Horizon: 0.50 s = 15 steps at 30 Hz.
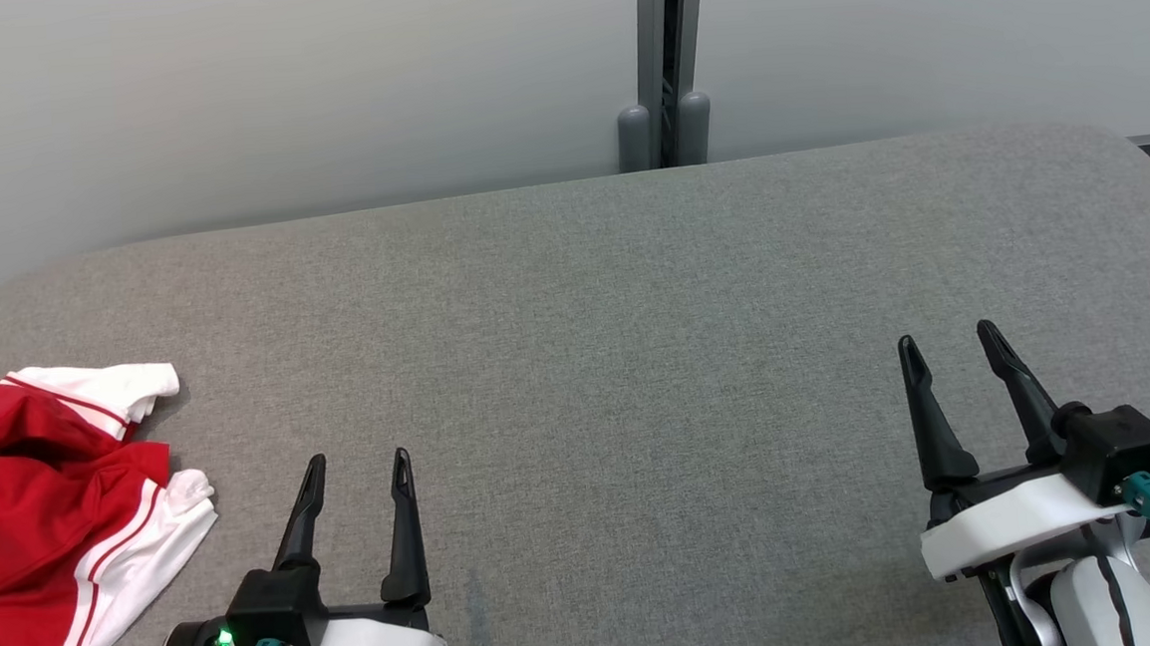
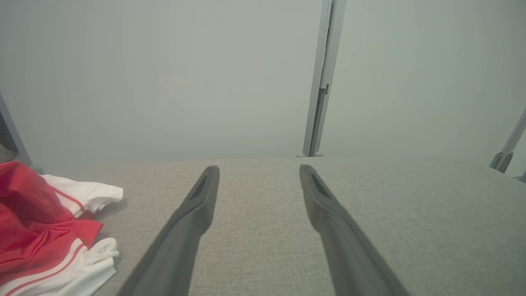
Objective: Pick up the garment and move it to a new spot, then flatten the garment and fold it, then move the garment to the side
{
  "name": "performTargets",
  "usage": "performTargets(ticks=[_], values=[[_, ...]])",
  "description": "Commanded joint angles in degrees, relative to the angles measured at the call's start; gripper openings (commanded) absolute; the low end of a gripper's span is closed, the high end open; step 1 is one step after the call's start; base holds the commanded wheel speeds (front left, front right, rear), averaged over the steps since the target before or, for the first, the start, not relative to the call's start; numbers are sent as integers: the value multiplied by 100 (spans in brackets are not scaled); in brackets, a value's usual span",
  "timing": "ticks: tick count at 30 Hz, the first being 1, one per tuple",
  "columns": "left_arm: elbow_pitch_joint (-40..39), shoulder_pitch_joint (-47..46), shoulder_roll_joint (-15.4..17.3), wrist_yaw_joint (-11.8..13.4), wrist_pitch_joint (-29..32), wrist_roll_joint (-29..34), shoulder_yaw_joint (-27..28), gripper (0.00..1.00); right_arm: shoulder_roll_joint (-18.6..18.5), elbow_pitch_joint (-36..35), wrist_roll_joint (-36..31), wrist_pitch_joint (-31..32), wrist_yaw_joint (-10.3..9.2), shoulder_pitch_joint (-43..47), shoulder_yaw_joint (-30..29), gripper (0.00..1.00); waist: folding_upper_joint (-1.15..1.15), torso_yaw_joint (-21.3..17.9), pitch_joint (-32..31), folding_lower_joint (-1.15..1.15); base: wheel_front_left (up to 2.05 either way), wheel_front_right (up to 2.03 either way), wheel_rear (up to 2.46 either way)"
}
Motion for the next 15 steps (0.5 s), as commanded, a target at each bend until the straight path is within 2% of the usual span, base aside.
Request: performTargets(ticks=[1, 15], values=[[-26, 45, 27, -18, -21, -28, 30, 100, -41, 29, 4, -23, 8, 29, -1, 100, 0, -8, -14, 0, 0, 0, 0], [-6, 2, 28, -55, -21, -94, 11, 100, -40, -36, 45, -22, 8, 66, 0, 100, 0, 67, -1, 0, 0, 0, 0]])
